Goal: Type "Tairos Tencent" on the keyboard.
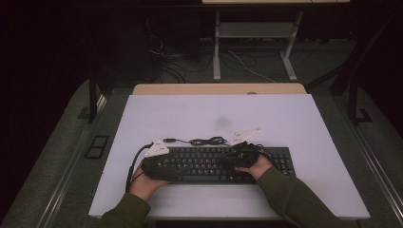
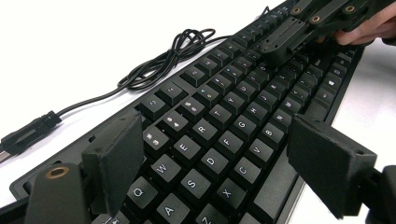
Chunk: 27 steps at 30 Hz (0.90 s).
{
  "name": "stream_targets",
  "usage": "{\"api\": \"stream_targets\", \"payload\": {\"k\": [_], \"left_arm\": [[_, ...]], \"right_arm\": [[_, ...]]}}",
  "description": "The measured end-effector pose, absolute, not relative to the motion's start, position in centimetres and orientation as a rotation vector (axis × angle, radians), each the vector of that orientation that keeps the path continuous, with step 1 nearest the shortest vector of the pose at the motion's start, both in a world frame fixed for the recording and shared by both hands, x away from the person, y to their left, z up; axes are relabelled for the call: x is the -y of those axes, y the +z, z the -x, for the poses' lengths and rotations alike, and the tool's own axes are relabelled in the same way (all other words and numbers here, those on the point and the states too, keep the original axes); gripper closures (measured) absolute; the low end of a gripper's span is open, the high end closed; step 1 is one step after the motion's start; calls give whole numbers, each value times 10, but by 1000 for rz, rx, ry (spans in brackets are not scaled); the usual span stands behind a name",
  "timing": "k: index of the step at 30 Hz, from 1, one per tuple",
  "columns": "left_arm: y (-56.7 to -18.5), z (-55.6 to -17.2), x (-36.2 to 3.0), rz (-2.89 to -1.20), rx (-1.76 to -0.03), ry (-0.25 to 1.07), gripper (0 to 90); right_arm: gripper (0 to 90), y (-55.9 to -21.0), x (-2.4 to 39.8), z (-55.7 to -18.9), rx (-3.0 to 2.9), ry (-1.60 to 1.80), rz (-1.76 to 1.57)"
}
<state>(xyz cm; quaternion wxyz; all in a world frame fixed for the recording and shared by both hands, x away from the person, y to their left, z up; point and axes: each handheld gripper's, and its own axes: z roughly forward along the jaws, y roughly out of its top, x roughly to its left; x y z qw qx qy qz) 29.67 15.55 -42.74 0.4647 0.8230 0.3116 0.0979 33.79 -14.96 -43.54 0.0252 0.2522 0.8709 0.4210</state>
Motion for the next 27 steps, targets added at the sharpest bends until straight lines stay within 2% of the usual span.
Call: {"api": "stream_targets", "payload": {"k": [27], "left_arm": [[-427, -296, -155, -2018, -768, 241, 184]], "right_arm": [[889, -434, 150, -338, -2675, 1286, -787]]}}
